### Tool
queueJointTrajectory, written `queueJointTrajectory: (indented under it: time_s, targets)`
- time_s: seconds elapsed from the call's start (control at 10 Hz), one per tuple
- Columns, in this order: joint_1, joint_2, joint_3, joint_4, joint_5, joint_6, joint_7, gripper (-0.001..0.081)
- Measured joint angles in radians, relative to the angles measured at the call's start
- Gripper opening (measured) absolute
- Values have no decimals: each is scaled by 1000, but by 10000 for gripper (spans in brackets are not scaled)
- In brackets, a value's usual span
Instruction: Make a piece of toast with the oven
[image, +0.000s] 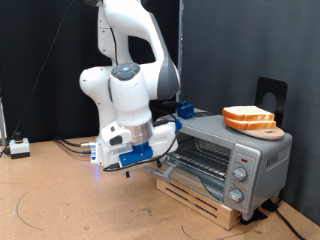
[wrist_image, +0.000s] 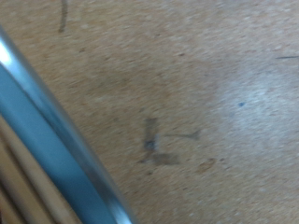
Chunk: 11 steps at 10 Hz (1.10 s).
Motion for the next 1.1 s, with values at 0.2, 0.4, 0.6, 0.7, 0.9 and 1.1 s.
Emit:
queueJointTrajectory:
  time_s: [0.2,0.4,0.6,0.7,0.9,1.1]
  targets:
    - [-9,39,-9,1,-12,43,1,810]
    - [-20,69,-10,6,0,68,-3,810]
    - [-33,103,-10,26,70,70,-19,810]
    - [-38,124,-10,40,101,64,-22,810]
    - [-46,174,-11,65,111,56,-11,810]
    - [-49,216,-34,66,66,103,-4,810]
